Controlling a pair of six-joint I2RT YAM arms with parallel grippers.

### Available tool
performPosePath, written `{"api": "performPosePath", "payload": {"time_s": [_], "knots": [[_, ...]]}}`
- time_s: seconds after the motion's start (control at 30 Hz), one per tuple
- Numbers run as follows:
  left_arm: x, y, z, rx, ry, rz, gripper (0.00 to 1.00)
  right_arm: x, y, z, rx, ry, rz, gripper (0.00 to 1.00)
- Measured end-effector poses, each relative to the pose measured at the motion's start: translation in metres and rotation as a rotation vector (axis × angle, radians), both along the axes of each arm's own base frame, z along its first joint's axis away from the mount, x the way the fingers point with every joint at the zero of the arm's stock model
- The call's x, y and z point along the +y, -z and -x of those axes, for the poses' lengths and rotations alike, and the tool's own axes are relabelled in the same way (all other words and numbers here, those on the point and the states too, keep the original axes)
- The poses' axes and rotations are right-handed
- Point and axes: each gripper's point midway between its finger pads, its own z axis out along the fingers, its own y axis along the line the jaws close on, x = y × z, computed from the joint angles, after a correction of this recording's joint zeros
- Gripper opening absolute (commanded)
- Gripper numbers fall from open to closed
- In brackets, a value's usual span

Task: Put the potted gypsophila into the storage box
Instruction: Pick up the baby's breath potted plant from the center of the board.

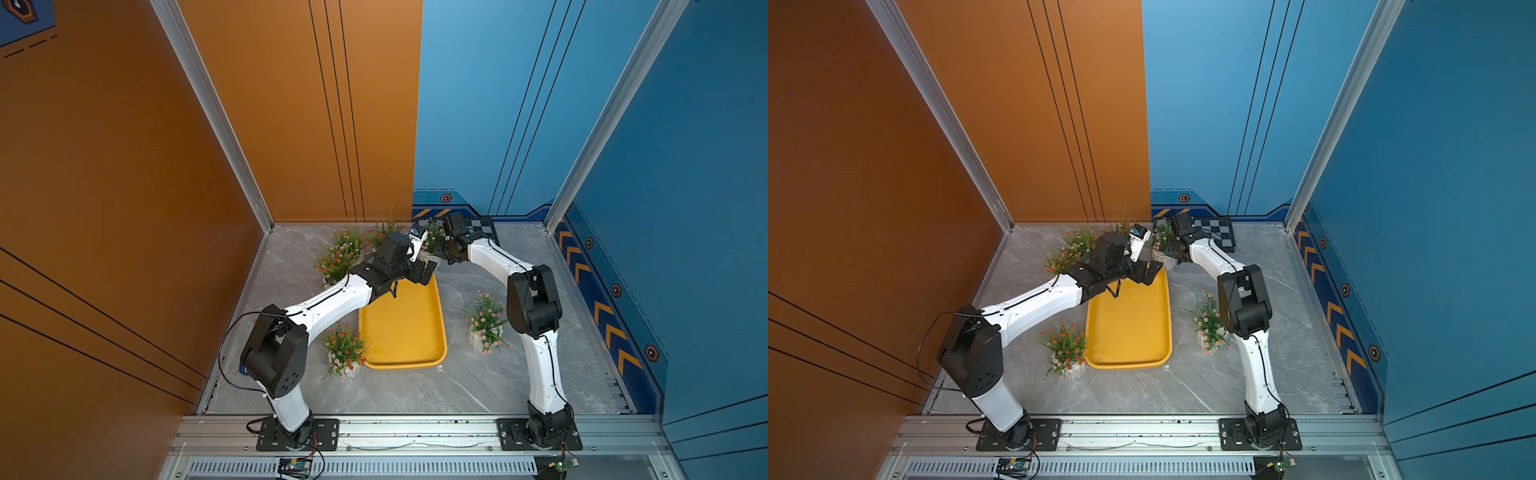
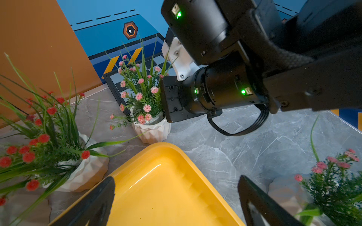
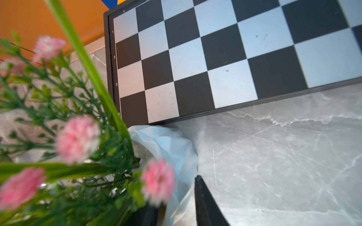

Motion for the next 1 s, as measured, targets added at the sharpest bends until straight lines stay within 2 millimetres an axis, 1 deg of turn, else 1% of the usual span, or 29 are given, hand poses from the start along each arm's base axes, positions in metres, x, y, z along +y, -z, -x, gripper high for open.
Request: {"api": "performPosePath", "payload": {"time_s": [0.13, 0.3, 0.6, 0.73, 0.87, 1.0], "knots": [[0.001, 0.0, -0.001, -0.001, -0.006, -0.003, 0.98, 0.001, -0.003, 0.001, 0.002, -0.001, 0.034, 0.13], [0.003, 0.005, 0.0, 0.004, -0.012, -0.012, 0.98, -0.003, -0.004, 0.004, 0.017, 0.005, 0.064, 0.0], [0.007, 0.008, 0.003, 0.008, -0.019, -0.019, 0.98, -0.007, -0.004, 0.005, 0.02, 0.002, 0.099, 0.0], [0.012, 0.004, 0.007, 0.0, -0.027, -0.018, 0.98, -0.011, -0.009, 0.008, 0.018, -0.011, 0.133, 0.0], [0.02, -0.003, 0.013, -0.015, -0.041, -0.016, 0.98, -0.021, -0.023, 0.012, 0.01, -0.012, 0.154, 0.0], [0.028, -0.008, 0.019, -0.031, -0.059, -0.01, 0.98, -0.036, -0.046, 0.017, -0.021, 0.007, 0.161, 0.0]]}}
